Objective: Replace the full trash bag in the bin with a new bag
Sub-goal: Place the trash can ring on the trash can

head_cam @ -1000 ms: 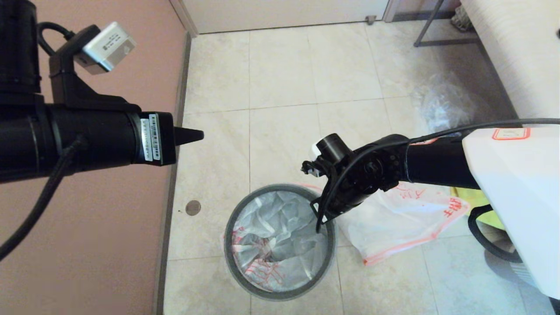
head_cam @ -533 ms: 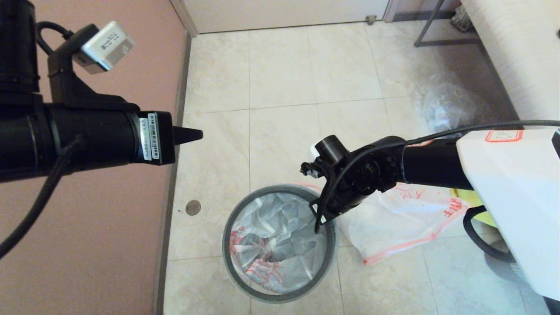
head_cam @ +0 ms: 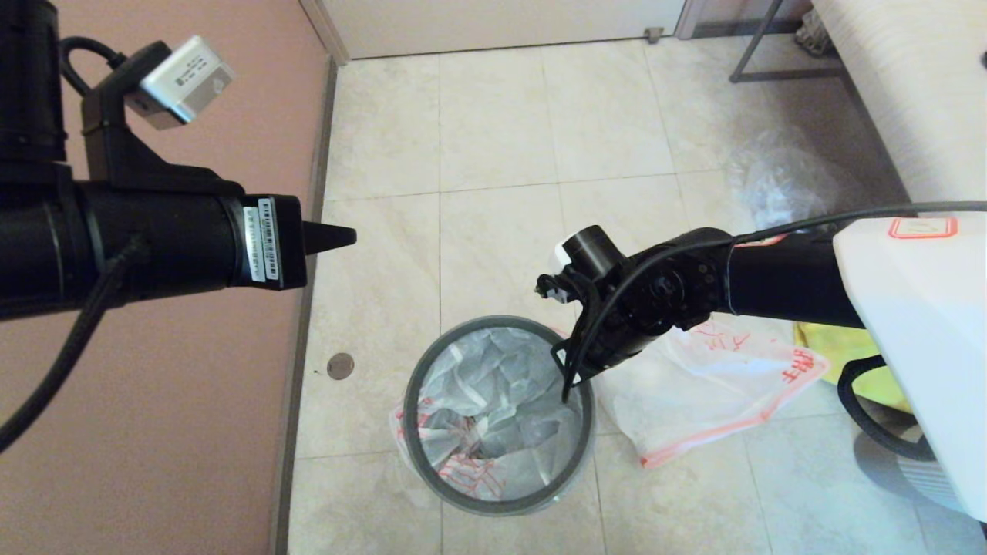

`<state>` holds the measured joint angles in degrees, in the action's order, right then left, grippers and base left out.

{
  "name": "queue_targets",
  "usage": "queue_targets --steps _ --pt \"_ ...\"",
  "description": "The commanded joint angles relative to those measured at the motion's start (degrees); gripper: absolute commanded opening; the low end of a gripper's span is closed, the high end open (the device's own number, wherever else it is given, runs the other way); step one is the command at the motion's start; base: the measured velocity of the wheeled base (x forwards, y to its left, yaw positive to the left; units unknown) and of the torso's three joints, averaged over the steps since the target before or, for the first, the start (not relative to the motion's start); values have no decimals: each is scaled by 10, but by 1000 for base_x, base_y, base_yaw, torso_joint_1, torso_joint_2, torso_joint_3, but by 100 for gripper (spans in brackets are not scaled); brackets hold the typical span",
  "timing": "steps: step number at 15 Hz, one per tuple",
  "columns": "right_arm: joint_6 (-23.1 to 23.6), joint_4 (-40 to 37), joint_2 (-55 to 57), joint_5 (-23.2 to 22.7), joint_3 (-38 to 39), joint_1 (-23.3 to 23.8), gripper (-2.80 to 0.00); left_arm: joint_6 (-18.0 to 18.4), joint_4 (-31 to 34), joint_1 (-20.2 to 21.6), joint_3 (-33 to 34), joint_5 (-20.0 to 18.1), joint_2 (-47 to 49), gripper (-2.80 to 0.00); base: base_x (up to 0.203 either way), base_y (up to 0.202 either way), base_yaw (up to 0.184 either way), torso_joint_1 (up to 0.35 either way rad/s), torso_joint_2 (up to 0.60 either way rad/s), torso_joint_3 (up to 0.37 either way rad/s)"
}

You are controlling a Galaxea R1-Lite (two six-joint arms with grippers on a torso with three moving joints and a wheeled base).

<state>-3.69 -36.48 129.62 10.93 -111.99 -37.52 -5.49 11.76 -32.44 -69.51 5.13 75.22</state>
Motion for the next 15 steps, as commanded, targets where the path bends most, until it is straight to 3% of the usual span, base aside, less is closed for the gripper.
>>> queue_targets --steps 1,15 --pt "0 -2 5 1 -1 1 -280 -1 1 0 0 1 -1 -280 0 0 0 0 0 0" --pt "20 14 34 5 -5 8 -280 -1 1 4 -2 1 -2 -280 0 0 0 0 0 0"
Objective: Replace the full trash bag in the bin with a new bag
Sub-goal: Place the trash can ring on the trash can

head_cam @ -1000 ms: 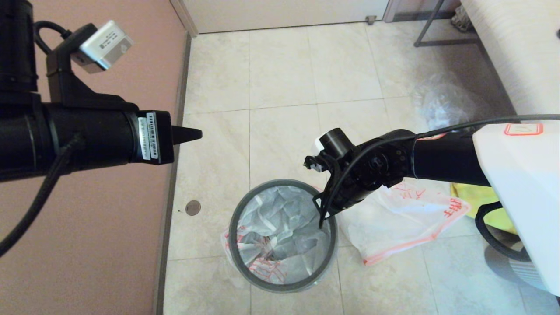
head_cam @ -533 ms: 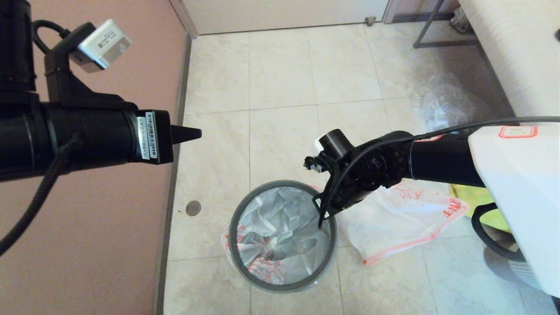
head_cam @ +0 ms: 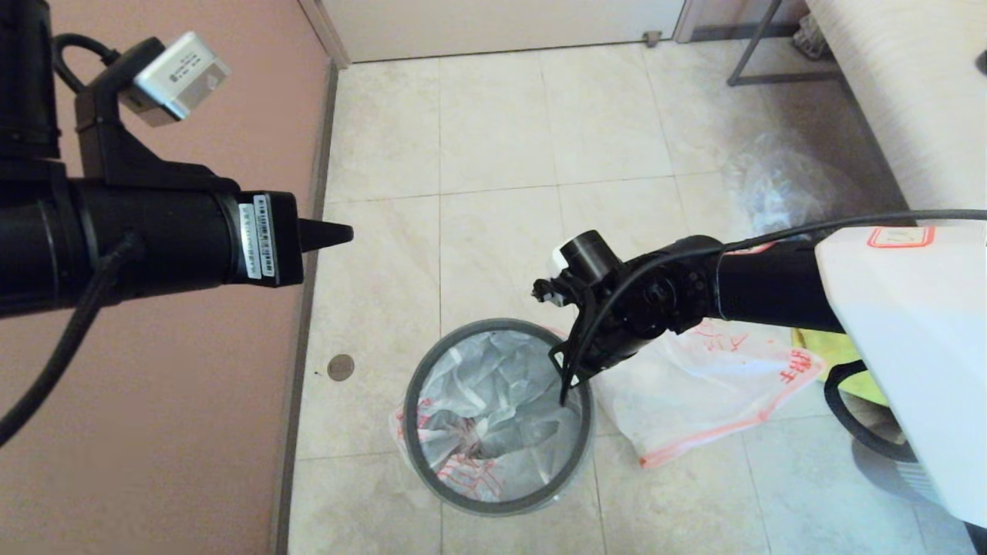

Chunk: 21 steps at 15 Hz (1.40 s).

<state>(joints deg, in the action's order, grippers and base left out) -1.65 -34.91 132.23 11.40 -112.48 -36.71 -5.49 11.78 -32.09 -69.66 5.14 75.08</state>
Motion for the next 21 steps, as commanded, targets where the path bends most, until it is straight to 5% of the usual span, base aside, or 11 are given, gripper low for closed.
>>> queue_targets --steps 1,21 --pt "0 1 13 0 0 0 -280 -1 1 0 0 0 0 -280 0 0 0 0 0 0" --pt "-1 14 -35 20 61 -1 -280 -1 0 0 0 0 0 -280 0 0 0 0 0 0"
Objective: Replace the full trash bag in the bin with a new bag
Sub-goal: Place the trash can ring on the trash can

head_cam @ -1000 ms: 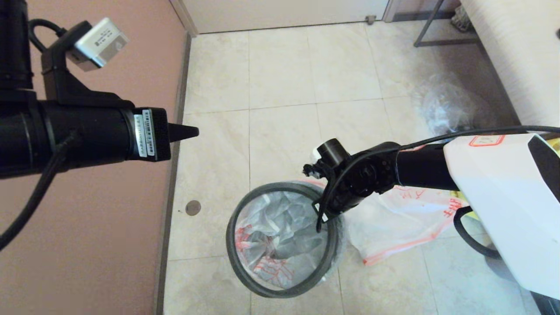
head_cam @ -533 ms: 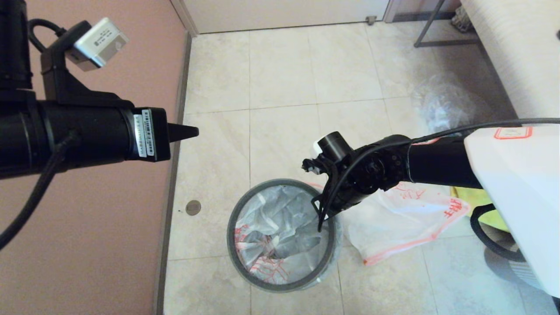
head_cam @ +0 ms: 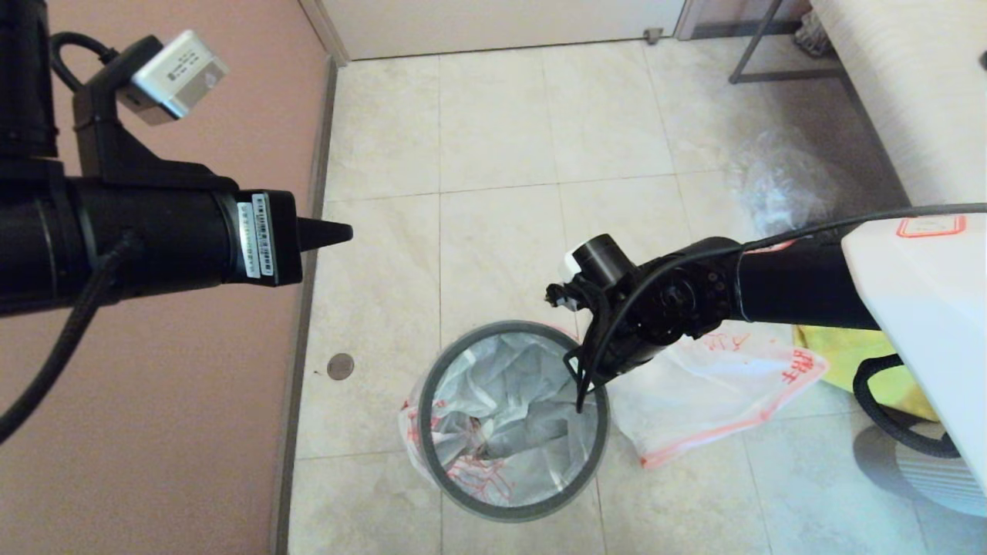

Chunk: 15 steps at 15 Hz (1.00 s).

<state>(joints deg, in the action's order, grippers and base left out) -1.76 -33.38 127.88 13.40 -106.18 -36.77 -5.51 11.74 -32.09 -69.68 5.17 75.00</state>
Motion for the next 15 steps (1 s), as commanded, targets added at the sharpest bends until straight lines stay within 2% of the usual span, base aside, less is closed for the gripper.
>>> queue_targets --steps 1,7,15 --pt "1 -1 15 0 -5 0 -280 0 0 0 0 0 1 -280 0 0 0 0 0 0" --pt "12 -2 38 0 -41 4 -280 0 0 1 -1 0 1 -280 0 0 0 0 0 0" --pt "16 -1 47 0 -42 1 -280 0 0 1 -1 0 1 -280 0 0 0 0 0 0"
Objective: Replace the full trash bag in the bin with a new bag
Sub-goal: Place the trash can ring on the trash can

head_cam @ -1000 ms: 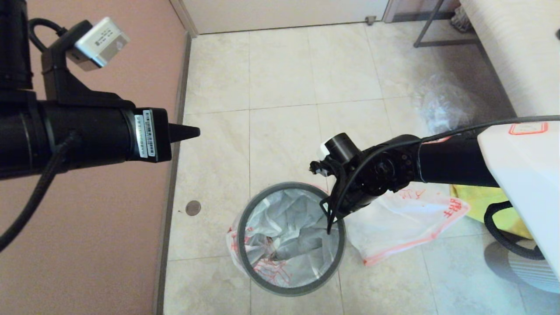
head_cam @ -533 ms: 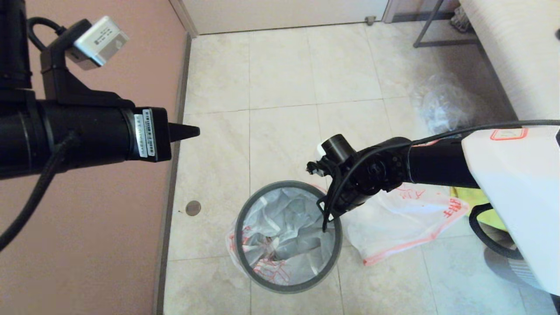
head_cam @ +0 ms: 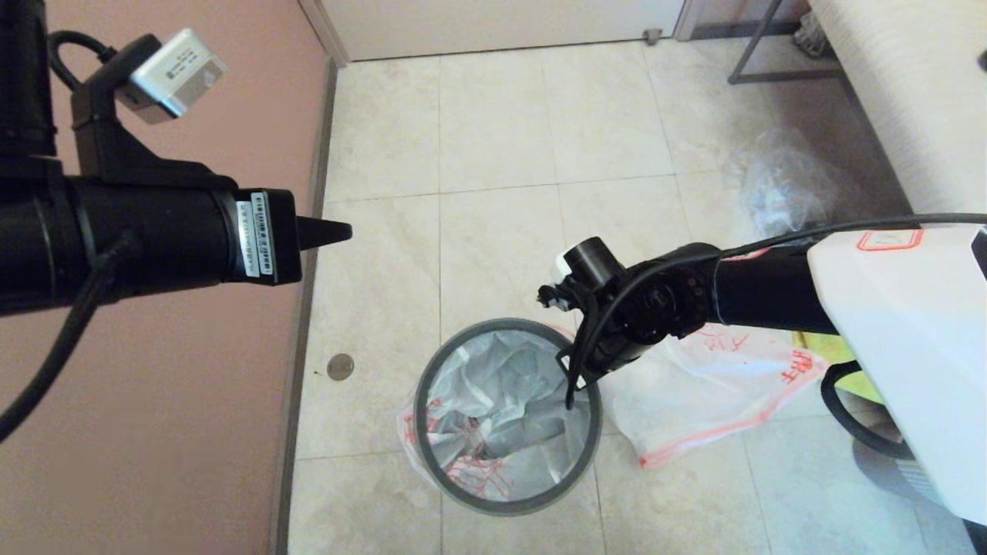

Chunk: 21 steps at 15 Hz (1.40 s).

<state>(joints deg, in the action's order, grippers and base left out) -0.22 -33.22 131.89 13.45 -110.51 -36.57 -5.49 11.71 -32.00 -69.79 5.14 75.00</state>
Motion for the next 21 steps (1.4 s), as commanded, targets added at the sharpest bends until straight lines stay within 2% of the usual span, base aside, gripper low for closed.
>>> queue_targets --steps 1,4,6,9,11,15,21 --pt "0 3 7 0 -2 -2 -280 -1 1 0 0 0 1 -280 0 0 0 0 0 0" --pt "-10 4 -15 0 -2 -5 -280 -1 1 0 0 0 1 -280 0 0 0 0 0 0" --pt "-44 -11 -58 -1 7 -12 -280 -1 1 0 0 0 6 -280 0 0 0 0 0 0" --pt "-82 -102 -86 6 14 -13 -280 -1 1 0 -1 -1 19 -280 0 0 0 0 0 0" --pt "-83 -102 -76 22 10 -10 -280 -1 1 -1 0 -1 29 -280 0 0 0 0 0 0" --pt "-86 -94 -41 23 9 -7 -280 0 1 -1 1 0 46 -280 0 0 0 0 0 0" --pt "-86 -85 -66 25 11 19 -280 0 1 -4 2 0 53 -280 0 0 0 0 0 0"
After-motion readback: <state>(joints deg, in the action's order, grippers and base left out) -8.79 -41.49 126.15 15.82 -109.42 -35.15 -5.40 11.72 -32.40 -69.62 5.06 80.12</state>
